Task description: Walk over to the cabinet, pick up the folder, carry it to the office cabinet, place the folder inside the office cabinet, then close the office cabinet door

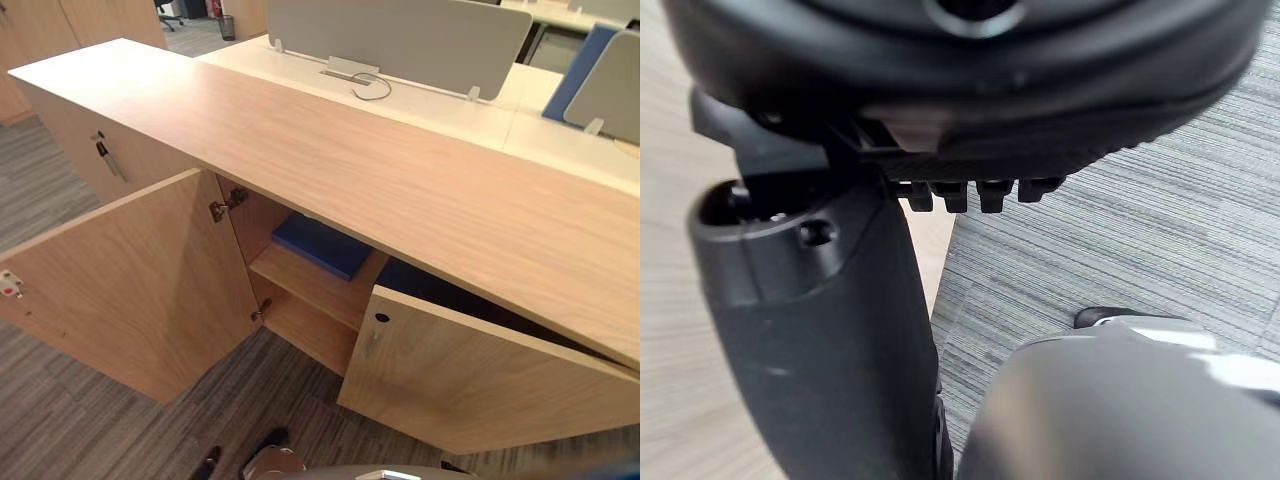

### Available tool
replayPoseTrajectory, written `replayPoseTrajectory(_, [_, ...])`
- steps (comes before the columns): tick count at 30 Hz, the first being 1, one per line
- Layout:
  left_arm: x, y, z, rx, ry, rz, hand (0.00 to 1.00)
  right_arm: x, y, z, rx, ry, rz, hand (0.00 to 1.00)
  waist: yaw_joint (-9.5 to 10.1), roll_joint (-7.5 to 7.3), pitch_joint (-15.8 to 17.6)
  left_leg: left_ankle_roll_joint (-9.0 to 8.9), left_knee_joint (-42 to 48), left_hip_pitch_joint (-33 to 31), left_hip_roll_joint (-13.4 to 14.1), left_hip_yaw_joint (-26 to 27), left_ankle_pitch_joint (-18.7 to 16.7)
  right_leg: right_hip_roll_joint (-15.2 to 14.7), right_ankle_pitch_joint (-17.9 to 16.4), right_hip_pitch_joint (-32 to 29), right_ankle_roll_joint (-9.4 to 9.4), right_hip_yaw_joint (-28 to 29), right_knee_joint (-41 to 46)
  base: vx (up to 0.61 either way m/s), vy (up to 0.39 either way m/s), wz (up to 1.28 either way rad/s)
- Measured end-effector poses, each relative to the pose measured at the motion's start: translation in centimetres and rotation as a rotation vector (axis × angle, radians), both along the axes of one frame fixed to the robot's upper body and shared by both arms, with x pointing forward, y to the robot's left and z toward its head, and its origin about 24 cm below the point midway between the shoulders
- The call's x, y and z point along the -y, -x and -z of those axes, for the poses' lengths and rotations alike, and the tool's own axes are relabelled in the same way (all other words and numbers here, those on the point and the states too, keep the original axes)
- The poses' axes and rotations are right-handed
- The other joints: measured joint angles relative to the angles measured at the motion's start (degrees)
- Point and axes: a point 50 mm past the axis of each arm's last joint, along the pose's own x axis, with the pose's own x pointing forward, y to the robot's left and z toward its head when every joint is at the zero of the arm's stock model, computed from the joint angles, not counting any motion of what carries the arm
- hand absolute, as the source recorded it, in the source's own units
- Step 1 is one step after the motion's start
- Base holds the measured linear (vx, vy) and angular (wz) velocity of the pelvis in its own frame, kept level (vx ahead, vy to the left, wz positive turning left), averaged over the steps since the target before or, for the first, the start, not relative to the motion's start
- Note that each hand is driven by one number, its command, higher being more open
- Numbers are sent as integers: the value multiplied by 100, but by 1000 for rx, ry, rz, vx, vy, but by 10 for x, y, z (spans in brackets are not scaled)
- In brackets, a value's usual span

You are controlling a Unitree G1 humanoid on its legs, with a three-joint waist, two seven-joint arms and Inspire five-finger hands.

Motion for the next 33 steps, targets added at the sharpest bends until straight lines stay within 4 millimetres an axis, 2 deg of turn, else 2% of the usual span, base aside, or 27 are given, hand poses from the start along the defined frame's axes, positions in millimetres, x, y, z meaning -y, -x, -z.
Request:
replayPoseTrajectory(1, [1, -7, -2, 33, -2, 67, 100, -4, -6, 0, 22, -11, 1, 100, 16, -56, 18, 214, 46, -126, 167, 1032, 149, 11, 72, 22, -76, -13, -58, 0, 0, 0])
replayPoseTrajectory(2, [-2, -16, -5, 56, -24, 147, 100, -6, -9, -1, 37, -13, 1, 100, -26, -72, 26, 376, -97, -173, 296, 1705, 321, 10, 152, -1, -136, -61, -142, 8, -52, 22])
replayPoseTrajectory(3, [-2, -40, -11, 105, -63, 317, 100, -4, -12, -2, 61, -7, 24, 100, -137, -74, 91, 799, 911, -526, 620, 2920, -207, -43, 222, 4, -265, -344, -418, -3, -53, 41])
replayPoseTrajectory(5, [8, -54, -12, 129, -55, 478, 100, 3, -9, -3, 63, 9, 56, 100, -262, 131, 201, 1013, 2381, -767, 1019, 3883, -720, -41, 229, 113, -291, -682, -482, 40, -10, 82])
replayPoseTrajectory(6, [17, -63, -13, 160, -32, 657, 100, 9, 7, -2, 17, 22, 93, 100, -412, 275, 173, 1056, 2723, -539, 1126, 4523, -951, -132, 229, 212, -290, -1070, -573, 93, 40, 95])
replayPoseTrajectory(7, [20, -64, -14, 168, -25, 687, 100, 10, 10, -2, 12, 24, 102, 100, -442, 299, 165, 1055, 2716, -482, 1120, 4599, -984, -142, 229, 222, -289, -1127, -595, 155, 73, 110])
replayPoseTrajectory(8, [28, -70, -14, 195, 5, 777, 100, 14, 14, -2, 21, 23, 173, 100, -549, 386, 160, 1018, 2459, -249, 1094, 4814, -1120, -170, 228, 266, -273, -1421, -622, 181, 103, 141])
replayPoseTrajectory(9, [36, -78, -13, 204, 35, 897, 100, 12, 14, -2, 29, 9, 242, 100, -685, 379, 155, 1010, 1676, -27, 797, 4963, -1151, -237, 243, 289, -211, -1845, -523, 154, 89, 150])
replayPoseTrajectory(10, [38, -79, -12, 203, 41, 921, 100, 10, 15, -1, 27, 5, 248, 100, -694, 347, 153, 1029, 1496, 42, 704, 4949, -1138, -261, 253, 289, -195, -1935, -492, 130, 79, 163])
replayPoseTrajectory(11, [41, -77, -11, 189, 57, 1000, 100, 6, 18, 0, 17, -8, 272, 100, -698, 223, 127, 1124, 794, 344, 444, 4835, -1008, -386, 306, 251, -112, -2210, -211, 71, 25, 106])
replayPoseTrajectory(12, [40, -77, -11, 181, 63, 1035, 100, 5, 18, 1, 20, -17, 295, 100, -712, 207, 136, 1153, 555, 435, 363, 4721, -845, -477, 274, 155, -93, -2270, -36, 72, 50, 113])
replayPoseTrajectory(13, [40, -69, -7, 151, 87, 1059, 100, 6, 17, 0, 29, -20, 308, 100, -698, 257, 114, 1111, 131, 636, 329, 4562, -631, -429, 151, 123, -85, -2271, -206, 19, 32, 84])
replayPoseTrajectory(14, [36, -62, -3, 113, 105, 1046, 100, 6, 14, 0, 47, -20, 311, 100, -714, 286, 90, 1090, -305, 822, 262, 4394, -385, -405, 249, 144, -26, -2296, -740, 0, 27, 75])
replayPoseTrajectory(15, [34, -61, -2, 102, 110, 1046, 100, 5, 13, 0, 52, -23, 310, 100, -745, 262, 80, 1066, -519, 910, 192, 4307, -271, -442, 441, 144, 8, -2313, -1028, 42, -15, 82])
replayPoseTrajectory(16, [29, -59, -2, 95, 116, 1055, 100, 0, 13, 1, 54, -41, 323, 100, -785, 104, 57, 1032, -981, 1099, -69, 4173, -51, -713, 1162, 40, 86, -2323, -1245, 65, -36, 83])
replayPoseTrajectory(17, [28, -53, 0, 79, 139, 1029, 100, 1, 16, 1, 43, -49, 342, 100, -815, 153, -10, 993, -1543, 1338, -157, 4019, 247, -762, 1074, 63, 161, -2442, -1169, 123, -68, 71])
replayPoseTrajectory(18, [29, -50, 2, 82, 158, 998, 100, 3, 17, 1, 40, -48, 346, 100, -812, 175, -33, 977, -1865, 1479, -180, 3994, 396, -755, 1070, 49, 167, -2477, -1148, 113, -68, 46])
replayPoseTrajectory(19, [31, -45, 4, 88, 186, 934, 100, 7, 15, 0, 47, -41, 350, 100, -797, 269, -25, 963, -2294, 1656, -240, 3954, 607, -751, 989, 78, 184, -2518, -1159, 89, -82, 22])
replayPoseTrajectory(20, [30, -41, 5, 96, 210, 855, 100, 11, 11, -1, 57, -37, 352, 100, -811, 351, 31, 966, -2294, 1648, -256, 3904, 613, -765, 957, 92, 192, -2569, -1166, 31, -54, 17])
replayPoseTrajectory(22, [22, -29, 7, 95, 227, 709, 100, 13, 12, -1, 51, -34, 350, 100, -807, 411, 47, 965, -2294, 1656, -263, 3874, 613, -764, 947, 138, 209, -2584, -1174, 19, -45, 9])
replayPoseTrajectory(26, [-8, 8, 7, 66, 189, 375, 100, 12, 4, -2, 70, -45, 346, 100, -791, 318, 89, 939, -2294, 1707, -285, 3854, 594, -784, 940, 198, 221, -2607, -1179, 16, -17, 3])
replayPoseTrajectory(27, [-22, 18, 4, 66, 162, 277, 100, 11, 1, -2, 81, -49, 345, 100, -766, 245, 128, 939, -2293, 1720, -300, 3855, 594, -803, 941, 220, 223, -2616, -1179, 15, 11, 5])
replayPoseTrajectory(28, [-26, 20, 3, 67, 155, 257, 100, 11, 0, -2, 82, -50, 346, 100, -758, 226, 135, 939, -2293, 1724, -304, 3855, 594, -806, 942, 229, 225, -2622, -1180, 9, 15, 12])
replayPoseTrajectory(30, [-50, 21, -11, 115, 56, 184, 100, 9, 0, -2, 86, -56, 350, 100, -735, 184, 148, 935, -2293, 1743, -320, 3832, 586, -819, 959, 278, 252, -2653, -1186, -3, 19, 14])
replayPoseTrajectory(31, [-62, 17, -20, 150, -5, 175, 100, 9, 0, -2, 88, -57, 350, 100, -703, 161, 133, 943, -2293, 1744, -324, 3826, 577, -823, 967, 281, 263, -2652, -1185, -25, 29, 7])
replayPoseTrajectory(32, [-82, 2, -38, 222, -112, 171, 100, 9, -1, -2, 92, -56, 344, 100, -636, 158, 129, 935, -2295, 1744, -326, 3826, 550, -825, 970, 281, 265, -2650, -1185, -33, 24, 3])
replayPoseTrajectory(33, [-90, -2, -46, 246, -155, 173, 100, 9, -1, -2, 95, -55, 341, 100, -625, 162, 129, 937, -2295, 1744, -329, 3827, 544, -827, 970, 281, 264, -2648, -1186, -58, 26, -1])
